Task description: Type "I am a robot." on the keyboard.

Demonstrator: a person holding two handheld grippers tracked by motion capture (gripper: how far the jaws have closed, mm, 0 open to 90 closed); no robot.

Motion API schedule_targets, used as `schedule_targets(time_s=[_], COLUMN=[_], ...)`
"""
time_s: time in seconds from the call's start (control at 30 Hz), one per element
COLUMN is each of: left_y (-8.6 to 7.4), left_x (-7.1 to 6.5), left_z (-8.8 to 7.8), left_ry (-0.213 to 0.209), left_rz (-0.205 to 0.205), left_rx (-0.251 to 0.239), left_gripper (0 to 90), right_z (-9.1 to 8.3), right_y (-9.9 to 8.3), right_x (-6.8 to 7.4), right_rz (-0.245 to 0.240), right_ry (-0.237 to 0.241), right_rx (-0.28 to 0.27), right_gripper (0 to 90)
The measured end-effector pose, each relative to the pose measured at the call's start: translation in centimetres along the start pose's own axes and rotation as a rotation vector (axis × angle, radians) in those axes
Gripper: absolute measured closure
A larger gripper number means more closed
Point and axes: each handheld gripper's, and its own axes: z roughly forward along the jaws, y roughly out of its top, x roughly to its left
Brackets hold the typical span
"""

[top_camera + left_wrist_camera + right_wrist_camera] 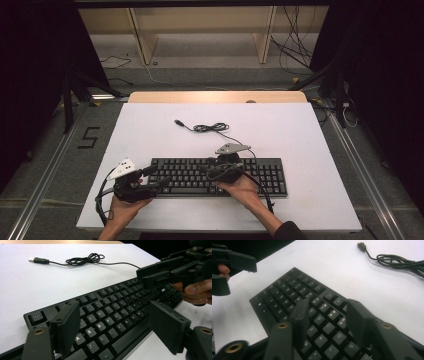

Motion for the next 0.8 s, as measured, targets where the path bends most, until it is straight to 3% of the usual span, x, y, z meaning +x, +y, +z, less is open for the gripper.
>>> schedule_targets(time_s=[0.3, 0.67, 0.8], left_y=[0.0, 0.0, -0.1], left_x=[0.4, 1.1, 1.3], left_z=[-0.2, -0.3, -0.3], left_ry=[0.015, 0.041, 0.053], left_rz=[-0.015, -0.032, -0.041], left_rx=[0.0, 0.015, 0.034], left_gripper=[25.7, 26.0, 30.2], right_z=[-1.2, -3.6, -4.4], right_y=[-0.2, -0.9, -1.3], right_x=[0.1, 0.0, -0.1], right_rz=[-0.006, -0.012, -0.008], right_ry=[0.005, 0.016, 0.014], right_rx=[-0.029, -0.084, -0.095], right_gripper=[37.2, 31.1, 29.5])
